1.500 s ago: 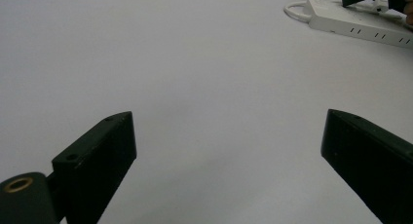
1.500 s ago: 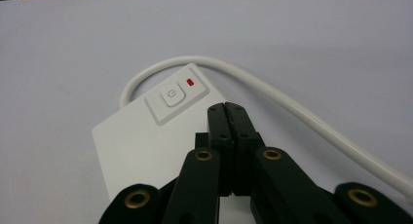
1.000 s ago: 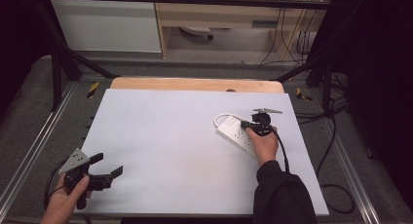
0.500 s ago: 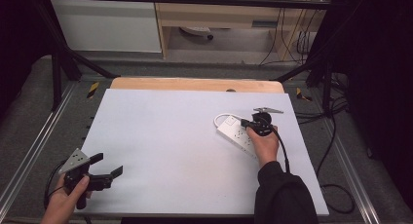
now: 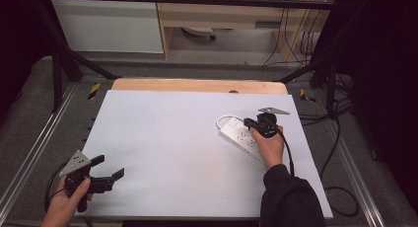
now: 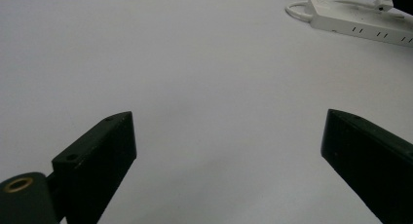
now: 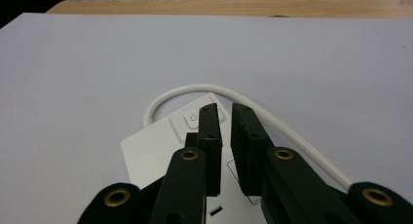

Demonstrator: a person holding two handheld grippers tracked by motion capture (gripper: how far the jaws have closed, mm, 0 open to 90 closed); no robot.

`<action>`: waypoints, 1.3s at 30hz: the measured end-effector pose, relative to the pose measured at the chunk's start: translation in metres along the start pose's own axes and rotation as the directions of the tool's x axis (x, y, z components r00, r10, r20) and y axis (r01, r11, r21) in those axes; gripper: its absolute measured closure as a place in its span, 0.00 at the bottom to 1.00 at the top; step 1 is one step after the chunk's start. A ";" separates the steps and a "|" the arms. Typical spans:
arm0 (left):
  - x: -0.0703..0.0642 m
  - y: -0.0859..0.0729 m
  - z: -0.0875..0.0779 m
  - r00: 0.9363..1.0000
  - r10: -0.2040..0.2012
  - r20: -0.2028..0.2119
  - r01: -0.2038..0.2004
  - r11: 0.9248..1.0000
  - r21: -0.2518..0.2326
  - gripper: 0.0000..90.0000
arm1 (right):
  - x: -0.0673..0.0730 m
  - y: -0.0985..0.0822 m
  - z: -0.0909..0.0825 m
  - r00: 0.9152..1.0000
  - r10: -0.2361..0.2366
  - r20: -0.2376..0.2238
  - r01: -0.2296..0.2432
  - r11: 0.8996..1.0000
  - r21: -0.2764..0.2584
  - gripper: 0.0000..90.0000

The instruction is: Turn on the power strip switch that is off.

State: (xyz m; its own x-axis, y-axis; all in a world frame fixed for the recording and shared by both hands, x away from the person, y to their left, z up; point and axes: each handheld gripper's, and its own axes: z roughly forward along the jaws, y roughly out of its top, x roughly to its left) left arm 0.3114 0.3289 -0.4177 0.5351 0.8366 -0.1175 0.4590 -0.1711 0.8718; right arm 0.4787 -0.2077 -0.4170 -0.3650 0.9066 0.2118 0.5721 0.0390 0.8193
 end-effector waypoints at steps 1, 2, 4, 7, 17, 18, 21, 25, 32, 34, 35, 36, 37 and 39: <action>0.000 0.000 0.000 1.000 -0.001 -0.001 0.001 1.000 -0.001 0.07 | 0.000 0.000 -0.001 1.000 0.003 -0.001 -0.003 1.000 -0.004 0.88; 0.000 0.000 0.000 1.000 -0.001 -0.001 0.001 1.000 -0.001 0.07 | 0.000 0.001 -0.002 1.000 0.004 -0.005 -0.004 1.000 -0.009 0.86; 0.000 0.000 0.000 1.000 -0.001 -0.001 0.001 1.000 -0.001 0.07 | 0.001 0.002 -0.005 1.000 0.001 -0.010 -0.001 1.000 -0.014 0.81; 0.000 0.000 0.000 1.000 0.000 0.000 0.000 1.000 0.001 0.07 | 0.002 0.004 -0.010 1.000 0.000 -0.021 -0.001 1.000 -0.027 0.73; 0.000 0.000 0.000 1.000 0.002 -0.002 -0.002 1.000 0.003 0.07 | 0.005 0.007 -0.018 0.999 -0.020 -0.035 0.018 0.999 -0.045 0.34; 0.000 0.000 0.000 1.000 0.002 -0.001 -0.002 1.000 0.002 0.07 | 0.004 0.007 -0.018 0.999 -0.013 -0.034 0.011 0.999 -0.045 0.32; 0.000 0.000 0.000 1.000 0.001 -0.002 -0.001 1.000 0.002 0.07 | 0.004 0.008 -0.021 1.000 -0.012 -0.028 0.010 0.999 -0.053 0.26; 0.000 0.000 0.000 1.000 0.002 -0.002 -0.002 1.000 0.002 0.07 | 0.004 0.010 -0.026 1.000 -0.024 -0.002 0.024 0.998 -0.051 0.19; 0.000 -0.001 0.000 1.000 0.000 -0.003 0.000 1.000 0.003 0.07 | 0.006 0.014 -0.033 0.999 -0.036 0.002 0.036 0.997 -0.070 0.06; 0.000 -0.001 0.000 1.000 0.000 -0.002 0.000 1.000 0.003 0.07 | 0.007 0.015 -0.036 0.999 -0.043 0.000 0.043 0.996 -0.083 0.05; 0.000 -0.001 0.000 1.000 0.000 -0.002 0.000 1.000 0.003 0.07 | 0.007 0.015 -0.037 0.999 -0.044 0.002 0.044 0.995 -0.089 0.05; 0.000 -0.001 0.000 1.000 0.000 -0.002 0.000 1.000 0.004 0.07 | 0.007 0.016 -0.038 0.999 -0.046 0.004 0.047 0.995 -0.094 0.05; 0.000 -0.001 0.000 1.000 0.001 -0.002 -0.001 1.000 0.004 0.07 | 0.007 0.017 -0.039 0.999 -0.050 0.006 0.050 0.994 -0.098 0.05; 0.000 -0.001 0.000 1.000 0.001 -0.002 -0.001 1.000 0.004 0.07 | 0.007 0.017 -0.042 0.999 -0.054 0.007 0.054 0.993 -0.105 0.05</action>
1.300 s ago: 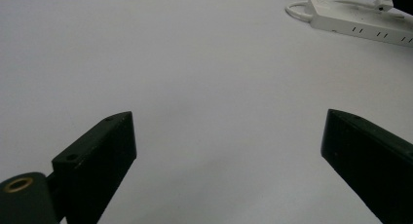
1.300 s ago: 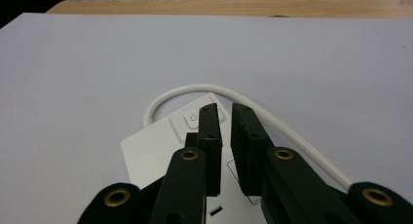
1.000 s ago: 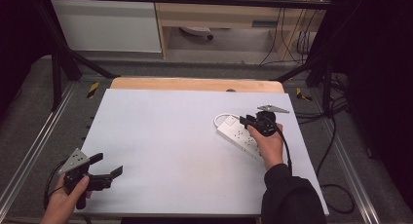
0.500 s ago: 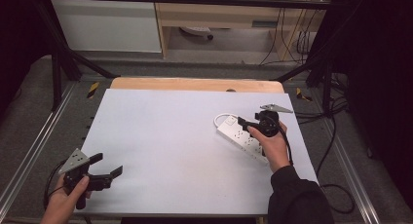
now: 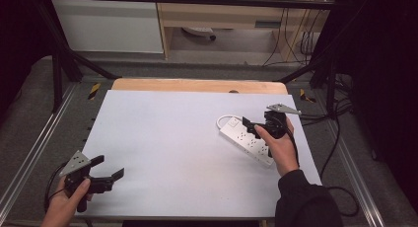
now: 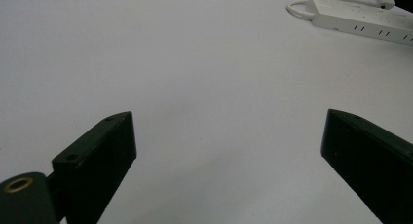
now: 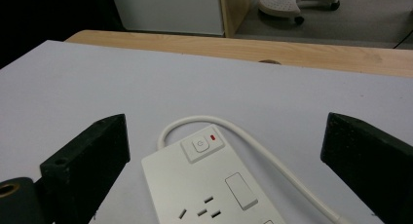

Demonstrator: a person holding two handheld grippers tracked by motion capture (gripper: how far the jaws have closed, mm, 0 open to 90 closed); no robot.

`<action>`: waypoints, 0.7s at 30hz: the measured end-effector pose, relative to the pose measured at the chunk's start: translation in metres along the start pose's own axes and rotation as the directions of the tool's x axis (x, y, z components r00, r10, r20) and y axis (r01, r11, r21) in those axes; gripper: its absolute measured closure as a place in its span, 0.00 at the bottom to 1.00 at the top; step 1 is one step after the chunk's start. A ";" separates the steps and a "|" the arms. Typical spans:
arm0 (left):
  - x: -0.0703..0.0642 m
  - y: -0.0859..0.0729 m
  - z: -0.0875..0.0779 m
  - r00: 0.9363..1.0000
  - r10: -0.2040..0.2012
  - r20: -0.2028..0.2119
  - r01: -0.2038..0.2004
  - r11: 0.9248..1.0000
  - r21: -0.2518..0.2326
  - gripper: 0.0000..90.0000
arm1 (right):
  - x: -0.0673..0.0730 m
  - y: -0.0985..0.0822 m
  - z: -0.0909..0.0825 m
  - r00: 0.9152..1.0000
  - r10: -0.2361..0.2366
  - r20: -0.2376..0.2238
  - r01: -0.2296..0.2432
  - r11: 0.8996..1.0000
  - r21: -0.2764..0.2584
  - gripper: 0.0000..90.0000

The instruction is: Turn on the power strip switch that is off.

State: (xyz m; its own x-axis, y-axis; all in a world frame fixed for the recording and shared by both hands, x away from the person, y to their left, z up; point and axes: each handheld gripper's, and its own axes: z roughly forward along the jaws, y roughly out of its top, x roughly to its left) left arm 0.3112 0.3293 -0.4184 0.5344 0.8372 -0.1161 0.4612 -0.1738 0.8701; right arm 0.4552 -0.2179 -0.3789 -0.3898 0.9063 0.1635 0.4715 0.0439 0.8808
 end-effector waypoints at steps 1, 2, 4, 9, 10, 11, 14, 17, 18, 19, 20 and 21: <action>0.000 0.000 0.000 1.000 0.000 0.000 0.000 1.000 0.000 0.07 | 0.000 0.000 -0.001 1.000 0.000 0.000 0.000 1.000 -0.004 0.05; 0.000 0.000 0.000 1.000 -0.001 -0.001 0.001 1.000 0.000 0.07 | 0.000 0.001 -0.002 1.000 -0.002 0.000 0.002 1.000 -0.006 0.05; 0.000 0.000 0.000 1.000 -0.001 -0.001 0.001 1.000 0.001 0.07 | 0.000 0.001 -0.005 1.000 -0.009 0.002 0.009 1.000 -0.019 0.06; 0.000 0.000 0.000 1.000 -0.001 0.000 0.001 1.000 0.001 0.07 | -0.001 0.002 -0.011 1.000 -0.015 0.012 0.015 0.999 -0.040 0.07; 0.000 0.000 0.000 1.000 -0.001 0.000 0.001 1.000 0.001 0.07 | -0.001 0.002 -0.012 1.000 -0.014 0.015 0.014 0.999 -0.047 0.07; 0.000 0.000 0.000 1.000 -0.002 0.001 0.002 1.000 0.001 0.07 | -0.001 0.002 -0.013 1.000 -0.015 0.015 0.016 0.999 -0.050 0.08; 0.000 0.000 0.000 1.000 -0.001 -0.001 0.001 1.000 0.001 0.07 | -0.002 0.003 -0.017 1.000 -0.022 0.008 0.022 0.998 -0.059 0.10; 0.000 0.000 0.000 1.000 -0.002 0.001 0.002 1.000 0.002 0.07 | -0.004 0.003 -0.022 1.000 -0.030 0.008 0.031 0.997 -0.067 0.12; 0.000 0.000 0.000 1.000 -0.002 0.001 0.002 1.000 0.002 0.07 | -0.004 0.003 -0.024 0.999 -0.036 0.012 0.037 0.997 -0.070 0.12; 0.000 -0.001 0.000 1.000 -0.002 -0.001 0.002 1.000 0.002 0.07 | -0.004 0.003 -0.027 0.999 -0.041 0.012 0.042 0.996 -0.073 0.12; 0.000 -0.001 0.000 1.000 -0.003 -0.001 0.003 1.000 0.002 0.07 | -0.005 0.003 -0.029 0.999 -0.047 0.013 0.048 0.996 -0.076 0.12; 0.000 -0.001 0.000 1.000 -0.003 -0.002 0.003 1.000 0.003 0.07 | -0.005 0.003 -0.031 0.999 -0.050 0.013 0.051 0.996 -0.079 0.12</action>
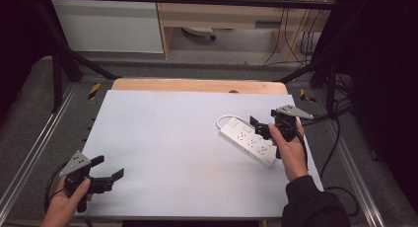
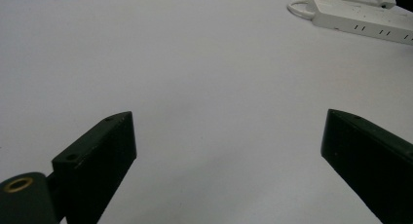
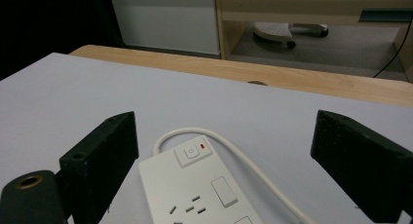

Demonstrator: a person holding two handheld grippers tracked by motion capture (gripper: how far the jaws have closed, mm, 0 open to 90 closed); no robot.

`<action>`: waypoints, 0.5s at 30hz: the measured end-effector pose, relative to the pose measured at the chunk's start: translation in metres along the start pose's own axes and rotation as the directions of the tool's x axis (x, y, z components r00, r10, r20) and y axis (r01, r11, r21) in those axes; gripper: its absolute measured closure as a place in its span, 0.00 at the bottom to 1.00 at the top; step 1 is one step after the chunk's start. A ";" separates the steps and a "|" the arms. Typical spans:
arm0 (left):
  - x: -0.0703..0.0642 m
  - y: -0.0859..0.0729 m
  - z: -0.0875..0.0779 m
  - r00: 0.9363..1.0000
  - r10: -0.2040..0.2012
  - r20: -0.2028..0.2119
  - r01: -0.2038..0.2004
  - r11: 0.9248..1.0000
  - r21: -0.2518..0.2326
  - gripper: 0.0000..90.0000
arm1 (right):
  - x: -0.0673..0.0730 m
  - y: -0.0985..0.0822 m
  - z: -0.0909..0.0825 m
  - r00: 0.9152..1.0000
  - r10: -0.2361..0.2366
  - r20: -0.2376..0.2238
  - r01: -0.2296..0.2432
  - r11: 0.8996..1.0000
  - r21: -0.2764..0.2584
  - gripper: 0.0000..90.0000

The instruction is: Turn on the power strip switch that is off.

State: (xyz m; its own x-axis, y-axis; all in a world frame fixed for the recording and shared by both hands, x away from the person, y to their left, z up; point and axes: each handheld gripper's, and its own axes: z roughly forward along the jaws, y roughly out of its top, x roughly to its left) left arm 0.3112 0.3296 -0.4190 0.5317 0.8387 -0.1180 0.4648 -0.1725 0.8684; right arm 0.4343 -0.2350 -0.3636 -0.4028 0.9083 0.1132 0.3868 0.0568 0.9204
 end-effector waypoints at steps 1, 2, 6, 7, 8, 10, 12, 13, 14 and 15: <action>0.000 0.000 0.000 1.000 0.000 0.000 0.000 1.000 0.000 0.07 | 0.000 0.000 -0.002 1.000 -0.005 0.000 0.005 1.000 -0.003 0.12; 0.000 0.000 0.000 1.000 0.000 0.002 0.000 1.000 0.000 0.07 | 0.000 0.000 -0.004 1.000 -0.012 0.001 0.012 1.000 -0.008 0.12; -0.001 0.000 0.000 1.000 0.000 0.002 0.000 1.000 0.001 0.07 | 0.000 -0.002 -0.011 1.000 -0.026 0.000 0.027 0.999 -0.027 0.12; -0.001 0.000 0.000 1.000 0.000 0.002 0.000 1.000 0.001 0.07 | 0.000 -0.002 -0.013 0.999 -0.032 0.001 0.032 0.999 -0.033 0.11; -0.001 0.000 0.000 1.000 -0.001 0.001 0.001 1.000 0.000 0.07 | 0.000 -0.002 -0.016 0.999 -0.043 -0.004 0.042 0.998 -0.037 0.10; -0.001 0.000 0.000 1.000 0.000 0.001 0.000 1.000 -0.002 0.07 | 0.000 -0.002 -0.017 0.999 -0.043 -0.004 0.043 0.998 -0.038 0.10; -0.001 0.000 0.000 1.000 0.000 0.001 0.000 1.000 -0.001 0.07 | 0.000 -0.003 -0.020 0.999 -0.046 -0.006 0.046 0.998 -0.043 0.07; -0.001 0.000 0.000 1.000 -0.001 0.002 0.001 1.000 -0.001 0.07 | 0.000 -0.003 -0.022 0.999 -0.048 -0.002 0.048 0.998 -0.046 0.06; -0.001 0.000 0.000 1.000 0.000 0.002 0.000 1.000 -0.002 0.07 | 0.000 -0.003 -0.023 0.999 -0.052 0.000 0.052 0.997 -0.050 0.05; -0.001 0.000 0.000 1.000 -0.003 0.003 0.003 1.000 -0.002 0.07 | -0.001 -0.004 -0.024 0.998 -0.055 0.002 0.055 0.997 -0.052 0.05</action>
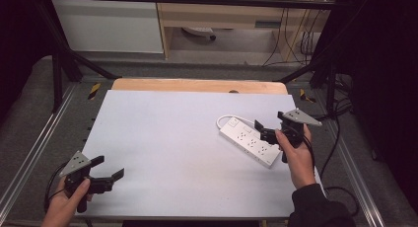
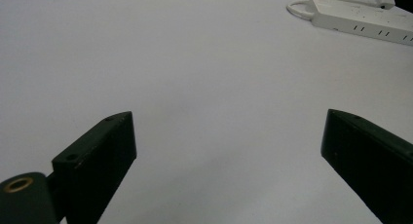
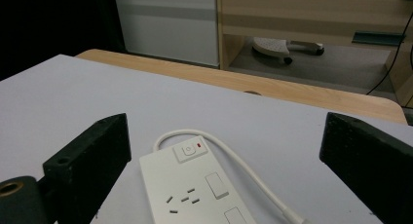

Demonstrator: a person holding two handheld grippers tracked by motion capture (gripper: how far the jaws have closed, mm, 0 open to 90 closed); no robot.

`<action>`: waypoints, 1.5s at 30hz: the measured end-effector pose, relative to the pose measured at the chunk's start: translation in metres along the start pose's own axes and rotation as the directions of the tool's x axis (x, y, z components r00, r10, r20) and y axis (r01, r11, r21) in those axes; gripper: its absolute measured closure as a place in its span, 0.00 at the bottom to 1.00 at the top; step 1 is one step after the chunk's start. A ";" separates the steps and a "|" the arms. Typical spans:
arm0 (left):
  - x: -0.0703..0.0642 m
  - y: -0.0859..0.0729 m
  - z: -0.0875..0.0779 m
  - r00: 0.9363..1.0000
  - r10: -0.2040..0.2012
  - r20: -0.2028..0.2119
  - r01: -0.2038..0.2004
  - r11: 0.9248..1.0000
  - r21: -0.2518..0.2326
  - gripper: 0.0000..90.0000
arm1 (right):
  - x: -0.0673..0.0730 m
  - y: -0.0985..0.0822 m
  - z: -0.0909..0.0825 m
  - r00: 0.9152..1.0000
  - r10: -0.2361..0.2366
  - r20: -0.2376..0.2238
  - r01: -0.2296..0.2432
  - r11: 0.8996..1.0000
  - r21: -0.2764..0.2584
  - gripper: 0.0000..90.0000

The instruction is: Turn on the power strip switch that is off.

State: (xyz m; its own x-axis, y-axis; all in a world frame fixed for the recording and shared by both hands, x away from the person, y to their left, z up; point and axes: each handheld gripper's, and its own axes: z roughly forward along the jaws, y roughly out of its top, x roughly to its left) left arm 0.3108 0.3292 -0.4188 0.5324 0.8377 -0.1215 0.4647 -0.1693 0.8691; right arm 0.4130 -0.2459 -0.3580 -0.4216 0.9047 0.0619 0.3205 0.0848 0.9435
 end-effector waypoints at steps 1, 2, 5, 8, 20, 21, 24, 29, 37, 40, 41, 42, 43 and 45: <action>0.000 0.000 0.000 1.000 -0.001 -0.002 0.001 1.000 0.000 0.07 | 0.000 0.000 -0.001 1.000 -0.001 0.002 0.001 1.000 -0.005 0.05; 0.000 0.000 0.000 1.000 0.001 -0.002 -0.001 1.000 0.000 0.07 | -0.001 0.000 -0.003 1.000 0.000 0.004 0.000 1.000 -0.011 0.04; 0.000 0.000 0.000 1.000 0.004 -0.001 -0.004 1.000 0.000 0.07 | -0.002 -0.001 -0.007 1.000 -0.009 0.011 0.009 1.000 -0.025 0.04; 0.000 0.000 0.000 1.000 0.003 0.000 -0.003 1.000 0.000 0.07 | -0.003 -0.003 -0.011 1.000 -0.017 0.016 0.017 0.999 -0.036 0.04; 0.000 0.000 -0.001 1.000 0.001 -0.002 -0.001 1.000 -0.002 0.07 | -0.003 -0.017 -0.031 1.000 -0.018 0.021 0.019 0.997 -0.076 0.04; 0.000 0.000 -0.001 1.000 -0.002 -0.004 0.002 1.000 -0.001 0.07 | -0.003 -0.018 -0.033 0.999 -0.022 0.023 0.024 0.997 -0.079 0.04; 0.000 0.000 -0.001 1.000 0.002 -0.003 -0.002 1.000 -0.002 0.07 | -0.003 -0.021 -0.038 0.999 -0.026 0.025 0.028 0.996 -0.085 0.04; 0.000 0.000 -0.001 1.000 -0.001 -0.004 0.001 1.000 -0.001 0.07 | -0.003 -0.027 -0.049 0.999 -0.032 0.037 0.035 0.994 -0.099 0.04; 0.001 0.000 -0.001 1.000 -0.001 -0.005 0.001 1.000 -0.003 0.07 | -0.006 -0.042 -0.063 0.998 -0.032 0.046 0.036 0.995 -0.092 0.05; 0.001 0.000 -0.001 1.000 -0.003 -0.006 0.003 1.000 -0.005 0.07 | -0.007 -0.048 -0.068 0.999 -0.029 0.046 0.033 0.995 -0.091 0.05; 0.001 0.000 -0.002 1.000 -0.003 -0.006 0.003 1.000 -0.005 0.07 | -0.007 -0.050 -0.069 0.999 -0.027 0.045 0.031 0.996 -0.089 0.05; 0.001 0.000 -0.002 1.000 -0.003 -0.006 0.003 1.000 -0.006 0.07 | -0.006 -0.053 -0.071 0.999 -0.023 0.043 0.027 0.996 -0.090 0.05; 0.000 0.000 -0.002 1.000 -0.004 -0.007 0.004 1.000 -0.005 0.07 | -0.006 -0.055 -0.072 0.999 -0.021 0.039 0.025 0.996 -0.087 0.05; 0.000 0.000 -0.002 1.000 -0.002 -0.005 0.002 1.000 -0.008 0.07 | -0.005 -0.060 -0.074 0.999 -0.028 0.041 0.031 0.996 -0.084 0.05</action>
State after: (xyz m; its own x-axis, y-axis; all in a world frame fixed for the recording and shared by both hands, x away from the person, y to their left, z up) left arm 0.3096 0.3303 -0.4183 0.5281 0.8406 -0.1206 0.4603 -0.1640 0.8725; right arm 0.3334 -0.2865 -0.3905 -0.3950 0.9184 0.0221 0.2345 0.0775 0.9690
